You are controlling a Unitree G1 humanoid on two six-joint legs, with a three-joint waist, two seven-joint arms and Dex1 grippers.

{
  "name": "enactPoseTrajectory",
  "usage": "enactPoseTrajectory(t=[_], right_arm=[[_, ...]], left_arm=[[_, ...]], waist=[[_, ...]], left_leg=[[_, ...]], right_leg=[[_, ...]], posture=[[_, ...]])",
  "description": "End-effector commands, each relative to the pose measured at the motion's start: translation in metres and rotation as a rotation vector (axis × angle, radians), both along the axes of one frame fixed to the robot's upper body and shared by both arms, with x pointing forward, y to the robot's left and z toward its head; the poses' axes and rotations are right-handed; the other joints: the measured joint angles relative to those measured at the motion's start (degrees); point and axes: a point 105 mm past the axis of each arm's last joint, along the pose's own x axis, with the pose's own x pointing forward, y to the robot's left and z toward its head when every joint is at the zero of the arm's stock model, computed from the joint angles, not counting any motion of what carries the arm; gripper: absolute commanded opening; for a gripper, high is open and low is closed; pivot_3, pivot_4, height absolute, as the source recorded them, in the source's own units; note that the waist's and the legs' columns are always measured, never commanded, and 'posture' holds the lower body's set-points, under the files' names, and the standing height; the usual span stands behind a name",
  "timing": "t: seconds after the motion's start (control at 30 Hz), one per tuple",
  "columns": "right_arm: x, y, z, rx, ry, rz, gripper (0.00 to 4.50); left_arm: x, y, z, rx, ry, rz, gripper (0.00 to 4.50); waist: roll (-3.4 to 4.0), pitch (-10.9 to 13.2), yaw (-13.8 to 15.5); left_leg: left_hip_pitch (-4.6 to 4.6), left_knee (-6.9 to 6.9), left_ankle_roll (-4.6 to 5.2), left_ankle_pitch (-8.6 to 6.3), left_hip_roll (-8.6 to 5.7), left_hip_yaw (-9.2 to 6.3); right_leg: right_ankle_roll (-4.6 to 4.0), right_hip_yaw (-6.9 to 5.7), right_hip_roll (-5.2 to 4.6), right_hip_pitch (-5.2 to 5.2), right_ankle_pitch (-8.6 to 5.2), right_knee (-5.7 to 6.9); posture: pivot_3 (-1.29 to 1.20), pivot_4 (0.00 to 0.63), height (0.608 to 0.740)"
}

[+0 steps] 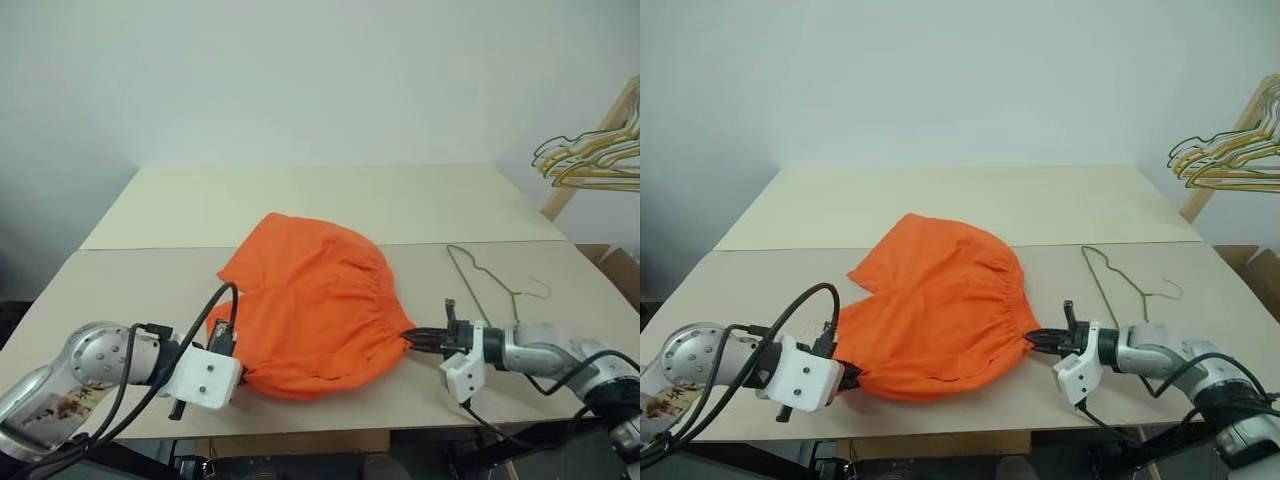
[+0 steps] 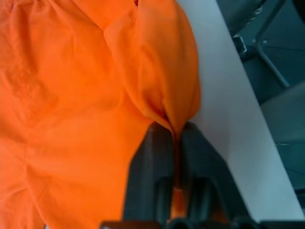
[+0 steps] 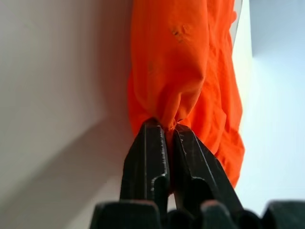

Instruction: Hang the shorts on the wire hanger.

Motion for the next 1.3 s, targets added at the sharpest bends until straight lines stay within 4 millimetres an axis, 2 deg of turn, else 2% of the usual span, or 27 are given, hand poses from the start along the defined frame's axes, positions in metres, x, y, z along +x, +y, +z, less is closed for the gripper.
enactPoseTrajectory(t=[0.03, 0.17, 0.3, 0.37, 0.47, 0.57, 0.63, 0.7, 0.8, 0.9, 0.97, 1.1, 1.23, 1.3], right_arm=[[-0.006, 0.003, 0.021, 0.037, -0.034, 0.025, 1.62], [-0.019, 0.001, 0.025, 0.062, -0.005, 0.002, 3.08], [-0.031, -0.013, 0.032, 0.113, 0.033, -0.101, 4.47], [-0.033, -0.024, 0.039, 0.168, 0.062, -0.208, 4.5], [-0.027, -0.049, 0.053, 0.32, 0.14, -0.504, 4.5], [-0.016, -0.087, 0.06, 0.508, 0.233, -0.925, 4.5], [-0.016, -0.102, 0.06, 0.61, 0.306, -1.097, 4.5], [-0.016, -0.115, 0.056, 0.701, 0.399, -1.273, 4.5], [-0.01, -0.129, 0.048, 0.767, 0.467, -1.454, 4.5], [0.001, -0.15, 0.034, 0.712, 0.549, -1.696, 4.5], [0.007, -0.16, 0.029, 0.677, 0.598, -1.802, 4.5], [0.027, -0.167, 0.024, 0.679, 0.652, -1.895, 4.5], [0.034, -0.175, 0.014, 0.601, 0.673, -1.979, 4.5], [0.035, -0.172, 0.011, 0.567, 0.717, -1.972, 4.5]], left_arm=[[-0.004, 0.001, 0.007, 0.008, -0.004, -0.038, 1.68], [-0.008, 0.01, 0.016, -0.004, 0.023, -0.033, 3.05], [-0.013, 0.022, 0.034, -0.047, 0.053, -0.007, 4.37], [-0.013, 0.027, 0.046, -0.09, 0.045, 0.012, 4.48], [0.0, 0.029, 0.068, -0.219, -0.041, 0.094, 4.48], [0.02, 0.018, 0.085, -0.398, -0.101, 0.195, 4.48], [0.031, 0.008, 0.093, -0.513, -0.114, 0.253, 4.48], [0.043, -0.007, 0.101, -0.647, -0.088, 0.316, 4.48], [0.05, -0.029, 0.108, -0.78, -0.005, 0.326, 4.48], [0.055, -0.046, 0.109, -0.818, 0.056, 0.297, 4.48], [0.059, -0.054, 0.11, -0.83, 0.059, 0.28, 4.48], [0.07, -0.064, 0.113, -0.874, 0.083, 0.281, 4.48], [0.069, -0.069, 0.11, -0.861, 0.094, 0.262, 4.48], [0.064, -0.069, 0.108, -0.844, 0.11, 0.244, 4.48]], waist=[[0.0, 0.0, -0.01], [0.0, 0.0, 0.01], [0.02, 0.02, 0.28], [0.02, 0.02, 0.76], [0.03, 0.02, 1.84], [-0.03, -0.05, 2.95], [-0.01, -0.09, 3.27], [0.01, -0.13, 3.58], [0.01, -0.18, 3.4], [0.12, -0.18, 2.52], [0.2, -0.18, 1.99], [0.28, -0.16, 1.45], [0.3, -0.16, 1.4], [0.29, -0.16, 1.44]], left_leg=[[0.0, 0.0, 0.01, 0.0, 0.01, 0.02], [0.01, 0.0, 0.02, -0.02, 0.12, 0.1], [0.06, 0.0, 0.02, -0.02, 0.18, 0.15], [0.05, -0.01, -0.01, -0.02, 0.2, 0.15], [0.06, -0.01, -0.02, -0.04, 0.23, 0.15], [0.11, -0.01, 0.0, -0.06, 0.25, 0.15], [0.17, -0.01, -0.02, -0.08, 0.27, 0.13], [0.14, 0.0, -0.2, -0.18, 0.26, 0.12], [0.02, -0.01, -0.19, -0.17, 0.26, 0.1], [-0.17, 0.01, -0.15, -0.1, 0.24, 0.17], [-0.18, 0.01, -0.14, -0.1, 0.23, 0.19], [-0.33, 0.01, -0.12, -0.09, 0.2, 0.16], [-0.48, 0.05, -0.07, -0.1, 0.15, 0.18], [-0.52, 0.06, -0.09, -0.09, 0.16, 0.18]], right_leg=[[0.0, 0.0, 0.01, 0.0, 0.0, -0.01], [-0.05, 0.0, 0.02, -0.01, -0.03, -0.03], [-0.08, -0.03, 0.0, 0.04, -0.04, -0.05], [-0.1, -0.07, 0.0, 0.03, -0.06, -0.08], [-0.12, -0.1, 0.02, 0.09, -0.06, -0.12], [-0.14, -0.08, 0.02, 0.19, -0.03, -0.15], [-0.16, -0.08, 0.03, 0.2, 0.0, -0.15], [-0.14, -0.08, 0.03, 0.21, 0.05, -0.18], [-0.14, -0.09, 0.08, 0.13, 0.09, -0.23], [-0.16, 0.02, 0.13, -0.07, 0.11, -0.23], [-0.18, 0.06, 0.28, -0.11, 0.1, -0.27], [-0.21, 0.04, 0.5, -0.18, 0.08, -0.35], [-0.17, 0.11, 0.56, -0.29, 0.1, -0.41], [-0.16, 0.12, 0.6, -0.32, 0.1, -0.45]], posture=[[-0.11, 0.0, 0.74], [-0.11, 0.0, 0.74], [-0.08, 0.0, 0.74], [-0.07, 0.0, 0.74], [-0.06, 0.0, 0.74], [-0.06, 0.0, 0.74], [-0.07, 0.0, 0.74], [-0.08, 0.0, 0.74], [-0.11, 0.0, 0.74], [-0.14, 0.0, 0.74], [-0.15, 0.0, 0.74], [-0.15, 0.0, 0.74], [-0.13, 0.0, 0.74], [-0.12, 0.0, 0.74]])
